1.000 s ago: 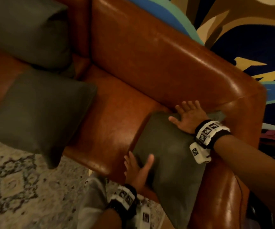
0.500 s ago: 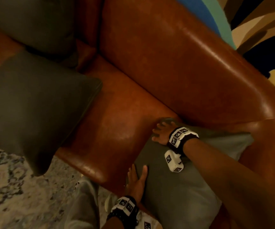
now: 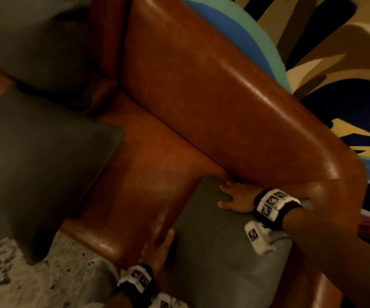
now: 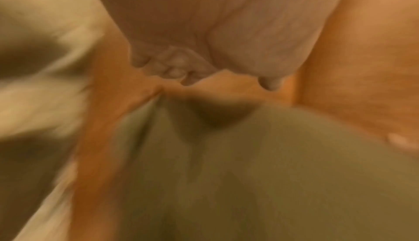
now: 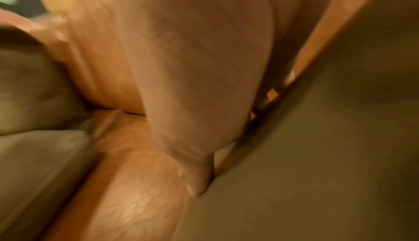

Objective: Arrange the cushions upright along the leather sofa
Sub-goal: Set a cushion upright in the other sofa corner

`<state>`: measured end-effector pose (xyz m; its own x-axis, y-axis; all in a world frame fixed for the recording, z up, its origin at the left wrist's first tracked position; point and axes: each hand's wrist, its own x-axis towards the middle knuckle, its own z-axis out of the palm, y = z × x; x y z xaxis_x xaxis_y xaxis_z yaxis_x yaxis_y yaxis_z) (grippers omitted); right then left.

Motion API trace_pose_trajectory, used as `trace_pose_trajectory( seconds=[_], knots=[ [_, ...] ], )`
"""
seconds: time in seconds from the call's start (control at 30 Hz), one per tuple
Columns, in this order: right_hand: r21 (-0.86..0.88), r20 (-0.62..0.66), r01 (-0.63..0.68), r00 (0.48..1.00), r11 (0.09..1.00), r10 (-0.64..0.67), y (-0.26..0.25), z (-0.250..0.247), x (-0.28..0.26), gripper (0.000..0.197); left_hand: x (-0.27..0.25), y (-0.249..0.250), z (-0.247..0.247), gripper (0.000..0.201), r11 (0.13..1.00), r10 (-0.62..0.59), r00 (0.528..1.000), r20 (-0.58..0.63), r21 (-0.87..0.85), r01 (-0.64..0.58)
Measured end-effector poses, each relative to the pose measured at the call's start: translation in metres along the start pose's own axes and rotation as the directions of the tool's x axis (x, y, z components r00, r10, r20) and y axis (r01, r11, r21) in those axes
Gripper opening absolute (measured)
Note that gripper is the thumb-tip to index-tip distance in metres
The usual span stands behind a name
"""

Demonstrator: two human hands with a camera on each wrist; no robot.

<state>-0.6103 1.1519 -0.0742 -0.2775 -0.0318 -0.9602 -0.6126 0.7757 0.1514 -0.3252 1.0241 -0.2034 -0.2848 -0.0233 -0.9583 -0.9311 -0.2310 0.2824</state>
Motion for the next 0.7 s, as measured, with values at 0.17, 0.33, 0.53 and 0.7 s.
trace_pose_trajectory(
  seconds=[0.17,0.33,0.53,0.7],
  knots=[
    [0.025,-0.213,0.048,0.976,0.999,-0.042,0.036,0.044,-0.072,0.132,0.008,0.136,-0.007,0.107,0.978,0.161,0.979,0.124,0.116,-0.175],
    [0.123,-0.405,-0.026,0.912,0.992,0.074,0.075,0.08,-0.084,0.093,0.032,0.21,0.059,0.13,0.897,0.099,0.946,0.31,0.383,-0.219],
    [0.253,-0.43,-0.111,0.877,0.961,0.215,0.114,0.091,-0.078,0.088,0.05,0.224,0.119,0.148,0.736,0.123,0.946,0.3,0.612,-0.29],
    [0.209,-0.507,-0.101,0.839,0.973,0.196,0.11,0.095,-0.083,0.087,0.044,0.233,0.104,0.134,0.755,0.18,0.925,0.335,0.556,-0.348]
  ],
)
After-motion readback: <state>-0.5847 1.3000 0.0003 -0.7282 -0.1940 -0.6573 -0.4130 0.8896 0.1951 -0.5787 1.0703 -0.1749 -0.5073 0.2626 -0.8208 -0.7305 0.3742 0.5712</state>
